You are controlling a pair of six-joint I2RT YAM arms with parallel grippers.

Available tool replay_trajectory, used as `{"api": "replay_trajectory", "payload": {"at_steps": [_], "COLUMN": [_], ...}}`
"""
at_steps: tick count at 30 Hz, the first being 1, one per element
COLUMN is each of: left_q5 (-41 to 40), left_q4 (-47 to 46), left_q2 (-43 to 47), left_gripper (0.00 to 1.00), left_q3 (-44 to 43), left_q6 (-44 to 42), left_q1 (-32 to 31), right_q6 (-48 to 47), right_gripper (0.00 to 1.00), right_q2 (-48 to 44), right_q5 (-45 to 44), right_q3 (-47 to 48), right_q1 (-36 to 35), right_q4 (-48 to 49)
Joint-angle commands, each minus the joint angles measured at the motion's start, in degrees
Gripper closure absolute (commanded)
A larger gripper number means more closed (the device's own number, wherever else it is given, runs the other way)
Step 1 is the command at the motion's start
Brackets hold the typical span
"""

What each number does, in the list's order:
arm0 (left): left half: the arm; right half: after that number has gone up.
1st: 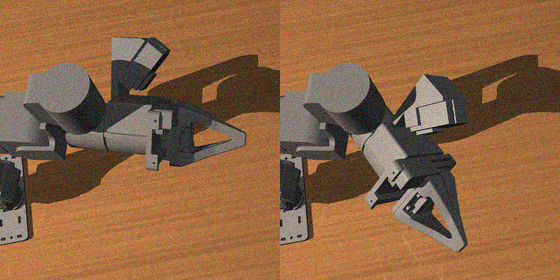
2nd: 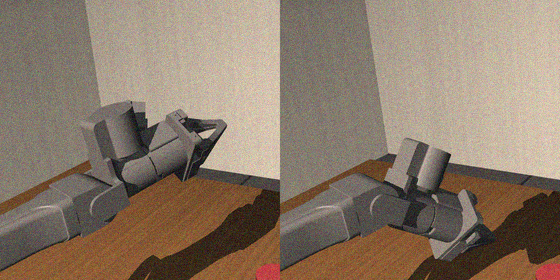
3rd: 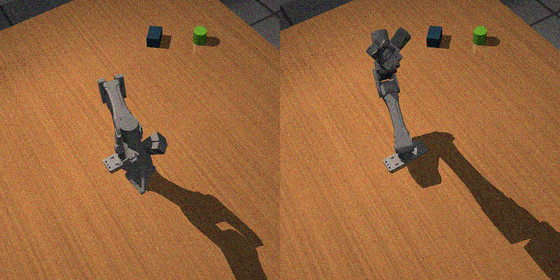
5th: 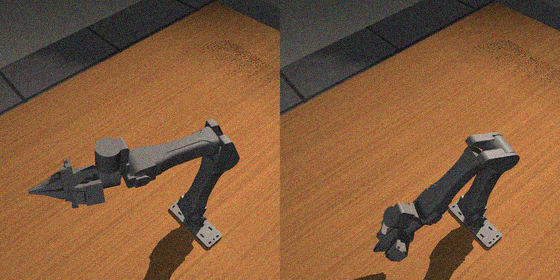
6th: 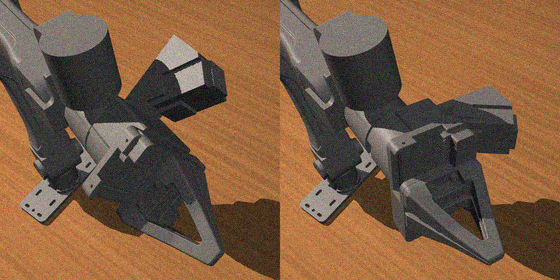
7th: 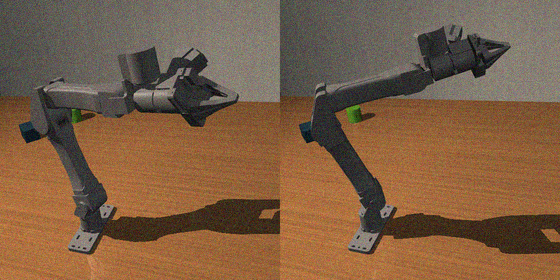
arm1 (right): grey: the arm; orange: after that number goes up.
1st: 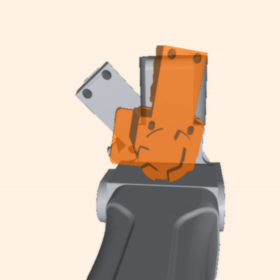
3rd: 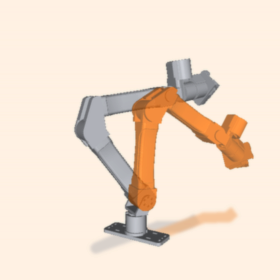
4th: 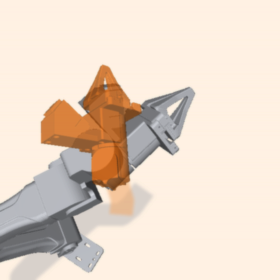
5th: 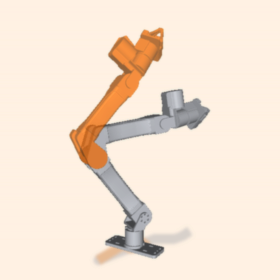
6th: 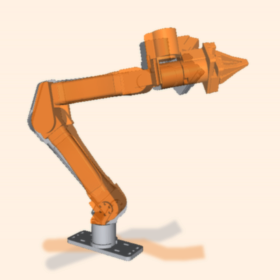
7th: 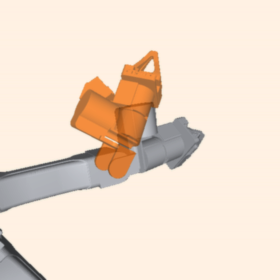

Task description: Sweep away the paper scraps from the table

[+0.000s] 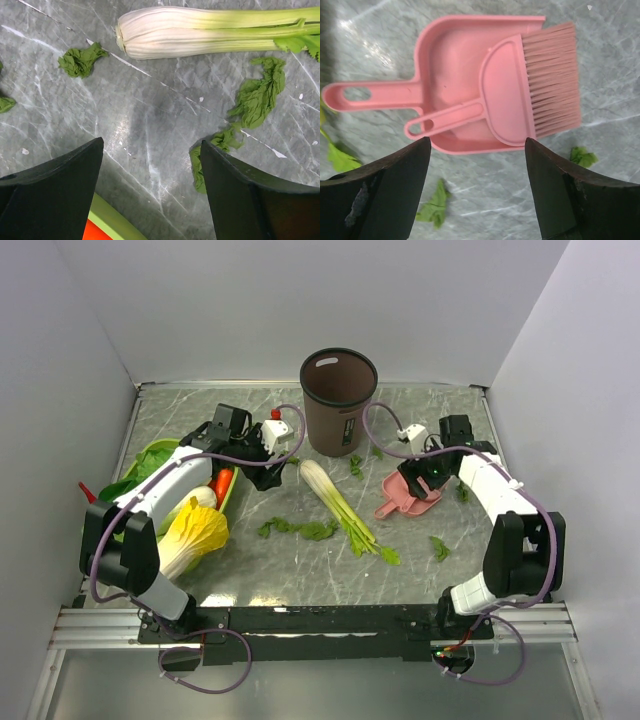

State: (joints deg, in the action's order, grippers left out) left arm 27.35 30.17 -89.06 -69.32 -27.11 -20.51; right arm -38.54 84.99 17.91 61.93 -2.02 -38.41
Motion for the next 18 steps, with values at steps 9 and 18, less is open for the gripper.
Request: {"api": "replay_trajectory", "payload": {"at_steps": [9,18], "left_q5": [0.60,-1.08], "left_q4": [0.15,-0.56], "left_q2": [1.96,1.25], "left_gripper": [0.17,0.17], "left_q3": [-0.73,-1.08], "left_q6": [-0.13,1.45], "left_q1": [-0.23,-0.23], "right_q6": [-25.00,-27.20], "right_gripper": [0.17,0.19], "right_q2": [3.69,6.59], "right_q5": [1.60,0.55], "right_q3": [0.38,-1.11], "right_q1": [1.14,1.14], "right_q4": [0.09,2.64]}}
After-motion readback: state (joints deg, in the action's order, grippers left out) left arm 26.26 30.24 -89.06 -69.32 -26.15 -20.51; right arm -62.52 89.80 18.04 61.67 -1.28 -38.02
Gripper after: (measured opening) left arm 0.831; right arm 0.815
